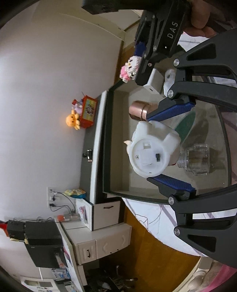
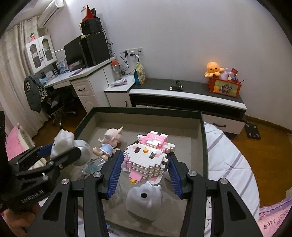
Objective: Organize rigid objects
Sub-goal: 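Carry the white lamp and pink block figure into the pink box and release both, then withdraw both grippers from the box back over the bed, then grasp the blue harmonica with the left gripper while the right grasps the pixel block figure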
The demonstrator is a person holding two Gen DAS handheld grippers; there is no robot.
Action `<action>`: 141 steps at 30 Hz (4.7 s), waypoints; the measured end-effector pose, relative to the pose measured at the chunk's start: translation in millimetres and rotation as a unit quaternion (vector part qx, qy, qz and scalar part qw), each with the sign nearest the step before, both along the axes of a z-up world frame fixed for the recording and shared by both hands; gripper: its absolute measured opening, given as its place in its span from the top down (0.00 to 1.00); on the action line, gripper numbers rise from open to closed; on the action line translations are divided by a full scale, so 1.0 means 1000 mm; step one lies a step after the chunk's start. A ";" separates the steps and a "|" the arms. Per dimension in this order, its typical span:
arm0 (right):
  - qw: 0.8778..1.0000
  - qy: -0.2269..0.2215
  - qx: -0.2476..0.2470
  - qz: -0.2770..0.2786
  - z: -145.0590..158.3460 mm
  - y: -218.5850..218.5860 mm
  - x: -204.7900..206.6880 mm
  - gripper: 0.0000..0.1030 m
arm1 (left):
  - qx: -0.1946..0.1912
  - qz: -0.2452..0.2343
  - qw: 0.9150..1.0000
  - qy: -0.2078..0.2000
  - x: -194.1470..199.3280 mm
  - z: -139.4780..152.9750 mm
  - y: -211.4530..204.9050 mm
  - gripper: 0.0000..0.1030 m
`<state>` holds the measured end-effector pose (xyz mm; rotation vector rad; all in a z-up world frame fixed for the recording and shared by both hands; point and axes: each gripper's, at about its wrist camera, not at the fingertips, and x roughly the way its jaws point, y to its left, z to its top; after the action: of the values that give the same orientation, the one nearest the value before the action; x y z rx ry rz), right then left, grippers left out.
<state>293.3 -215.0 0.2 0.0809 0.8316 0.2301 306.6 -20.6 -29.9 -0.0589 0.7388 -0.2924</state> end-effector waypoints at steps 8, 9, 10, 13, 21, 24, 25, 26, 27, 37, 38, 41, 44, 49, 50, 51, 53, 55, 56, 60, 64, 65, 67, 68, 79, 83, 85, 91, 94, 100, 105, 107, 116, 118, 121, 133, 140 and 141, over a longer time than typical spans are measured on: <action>0.999 0.019 0.025 -0.018 -0.012 -0.013 0.003 0.16 | 0.006 0.020 1.000 -0.009 -0.010 0.002 0.008 0.00; 0.999 0.020 0.031 -0.026 -0.011 -0.017 0.001 0.15 | 0.004 0.024 1.000 -0.012 -0.013 0.003 0.010 0.00; 0.999 0.018 0.032 -0.033 -0.009 -0.018 -0.002 0.15 | 0.001 0.027 1.000 -0.016 -0.017 0.005 0.013 0.00; 0.998 0.008 0.042 -0.046 -0.003 -0.025 -0.013 0.14 | 0.000 0.034 0.999 -0.032 -0.034 0.010 0.020 0.00; 0.997 -0.021 0.051 -0.058 0.016 -0.026 -0.058 0.00 | -0.006 0.040 0.997 -0.059 -0.084 0.026 0.025 0.00; 0.996 -0.038 0.054 -0.056 0.022 -0.026 -0.080 0.00 | -0.004 0.037 0.997 -0.066 -0.103 0.032 0.023 0.00; 0.996 -0.042 0.056 -0.055 0.023 -0.026 -0.087 0.00 | -0.003 0.035 0.997 -0.068 -0.110 0.034 0.021 0.00; 0.996 -0.048 0.055 -0.056 0.024 -0.026 -0.095 0.00 | -0.002 0.035 0.997 -0.070 -0.116 0.035 0.020 0.00; 0.996 -0.050 0.051 -0.056 0.024 -0.025 -0.100 0.00 | -0.002 0.035 0.997 -0.071 -0.122 0.036 0.020 0.00; 0.994 -0.086 0.035 -0.065 0.037 -0.019 -0.150 0.00 | 0.000 0.048 0.995 -0.083 -0.169 0.043 0.022 0.00; 0.993 -0.092 0.033 -0.068 0.039 -0.018 -0.156 0.00 | -0.003 0.049 0.995 -0.083 -0.172 0.043 0.023 0.00; 0.991 -0.109 0.029 -0.078 0.047 -0.017 -0.173 0.00 | -0.011 0.054 0.995 -0.084 -0.183 0.044 0.026 0.00; 0.989 -0.124 0.017 -0.083 0.052 -0.013 -0.187 0.00 | -0.015 0.058 0.995 -0.086 -0.194 0.044 0.027 0.00; 0.987 -0.134 0.011 -0.085 0.056 -0.009 -0.206 0.00 | -0.017 0.056 0.995 -0.086 -0.209 0.039 0.025 0.00; 0.987 -0.135 0.010 -0.087 0.056 -0.009 -0.208 0.00 | -0.015 0.056 0.995 -0.086 -0.212 0.038 0.024 0.00; 0.986 -0.137 0.008 -0.090 0.055 -0.010 -0.211 0.00 | -0.014 0.054 0.995 -0.086 -0.214 0.036 0.023 0.00; 0.986 -0.138 0.009 -0.094 0.054 -0.011 -0.217 0.00 | -0.012 0.049 0.995 -0.083 -0.219 0.032 0.021 0.00; 0.986 -0.137 0.012 -0.095 0.052 -0.011 -0.222 0.00 | -0.009 0.048 0.996 -0.080 -0.222 0.028 0.020 0.00; 0.986 -0.137 0.010 -0.096 0.051 -0.011 -0.225 0.00 | -0.008 0.048 0.996 -0.078 -0.224 0.026 0.020 0.00; 0.987 -0.132 0.010 -0.095 0.045 -0.014 -0.234 0.00 | -0.006 0.048 0.996 -0.069 -0.229 0.018 0.020 0.00; 0.987 -0.125 0.010 -0.101 0.039 -0.019 -0.240 0.00 | -0.003 0.047 0.997 -0.065 -0.235 0.015 0.022 0.00; 0.987 -0.123 0.010 -0.104 0.038 -0.020 -0.240 0.00 | -0.003 0.047 0.997 -0.065 -0.235 0.015 0.022 0.00; 0.987 -0.122 0.010 -0.107 0.037 -0.023 -0.239 0.00 | -0.003 0.048 0.997 -0.064 -0.235 0.015 0.023 0.00; 0.987 -0.121 0.010 -0.107 0.038 -0.023 -0.240 0.00 | -0.002 0.048 0.997 -0.064 -0.235 0.015 0.024 0.00; 0.988 -0.121 0.007 -0.099 0.039 -0.019 -0.239 0.00 | 0.000 0.045 0.997 -0.062 -0.233 0.013 0.023 0.00; 0.988 -0.113 0.004 -0.105 0.035 -0.024 -0.237 0.00 | 0.004 0.045 0.997 -0.057 -0.228 0.005 0.022 0.00; 0.989 -0.106 0.003 -0.108 0.032 -0.027 -0.235 0.00 | 0.014 0.043 0.998 -0.042 -0.221 -0.005 0.019 0.00; 0.990 -0.079 -0.001 -0.117 0.014 -0.037 -0.229 0.00 | 0.040 0.030 0.999 0.000 -0.197 -0.037 0.006 0.00; 0.991 -0.067 -0.004 -0.118 0.005 -0.039 -0.225 0.00 | 0.058 0.023 0.998 0.011 -0.186 -0.049 -0.003 0.00; 0.992 -0.045 -0.007 -0.119 -0.012 -0.044 -0.217 0.00 | 0.079 0.012 0.997 0.022 -0.160 -0.061 -0.021 0.00; 0.992 -0.026 -0.016 -0.123 -0.026 -0.049 -0.206 0.00 | 0.085 0.011 0.996 0.034 -0.141 -0.066 -0.028 0.01; 0.992 -0.019 -0.021 -0.122 -0.031 -0.050 -0.200 0.00 | 0.080 0.012 0.996 0.045 -0.132 -0.069 -0.029 0.05; 0.992 0.010 -0.043 -0.116 -0.048 -0.050 -0.173 0.00 | 0.039 -0.054 0.996 0.057 -0.116 -0.069 -0.040 0.47; 0.992 0.012 -0.043 -0.116 -0.050 -0.051 -0.173 0.00 | 0.030 -0.063 0.996 0.055 -0.119 -0.068 -0.035 0.56; 0.992 0.013 -0.045 -0.115 -0.050 -0.054 -0.173 0.00 | 0.023 -0.056 0.997 0.056 -0.122 -0.067 -0.025 0.64; 0.993 0.012 -0.045 -0.109 -0.049 -0.048 -0.163 0.00 | 0.051 -0.081 0.993 0.064 -0.115 -0.073 -0.044 0.84; 0.993 0.022 -0.036 -0.106 -0.056 -0.050 -0.140 0.00 | 0.021 -0.057 0.996 0.057 -0.132 -0.070 -0.019 0.85; 0.994 0.024 -0.033 -0.105 -0.057 -0.050 -0.137 0.00 | 0.019 -0.051 0.997 0.059 -0.130 -0.070 -0.017 0.85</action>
<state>156.3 -265.1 -57.2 0.1103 0.8716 0.0029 176.7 -38.0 -99.8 -0.0026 0.8654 -0.3749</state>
